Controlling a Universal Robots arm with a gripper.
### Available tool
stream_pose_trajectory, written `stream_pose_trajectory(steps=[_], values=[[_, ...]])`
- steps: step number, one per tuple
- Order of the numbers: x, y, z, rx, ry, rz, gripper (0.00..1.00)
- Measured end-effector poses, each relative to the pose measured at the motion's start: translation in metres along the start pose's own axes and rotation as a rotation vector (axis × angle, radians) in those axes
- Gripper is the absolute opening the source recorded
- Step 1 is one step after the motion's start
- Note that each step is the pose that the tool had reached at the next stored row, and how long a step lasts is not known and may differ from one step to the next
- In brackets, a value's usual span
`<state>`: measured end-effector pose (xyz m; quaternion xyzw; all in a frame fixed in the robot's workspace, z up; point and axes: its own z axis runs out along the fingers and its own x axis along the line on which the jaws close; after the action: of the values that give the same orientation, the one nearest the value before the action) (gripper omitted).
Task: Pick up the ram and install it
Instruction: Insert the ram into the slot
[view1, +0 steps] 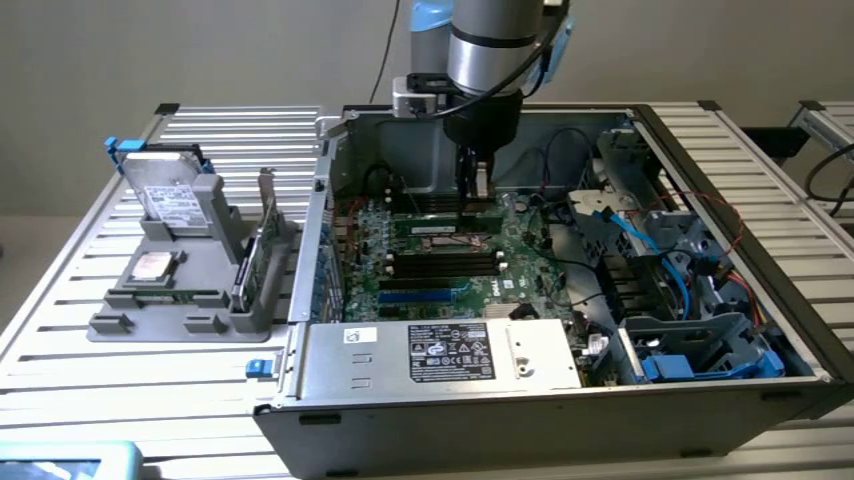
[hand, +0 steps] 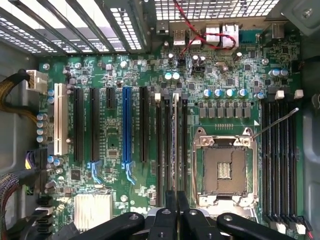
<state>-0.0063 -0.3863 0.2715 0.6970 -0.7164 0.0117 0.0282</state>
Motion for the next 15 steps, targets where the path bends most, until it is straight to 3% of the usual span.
stream_pose_trajectory(steps=[10,15], values=[[0.005,-0.0003,0.0063,0.0,0.0013,0.0,0.12],[0.005,-0.0005,0.0117,0.0,0.0049,0.0,0.12]])
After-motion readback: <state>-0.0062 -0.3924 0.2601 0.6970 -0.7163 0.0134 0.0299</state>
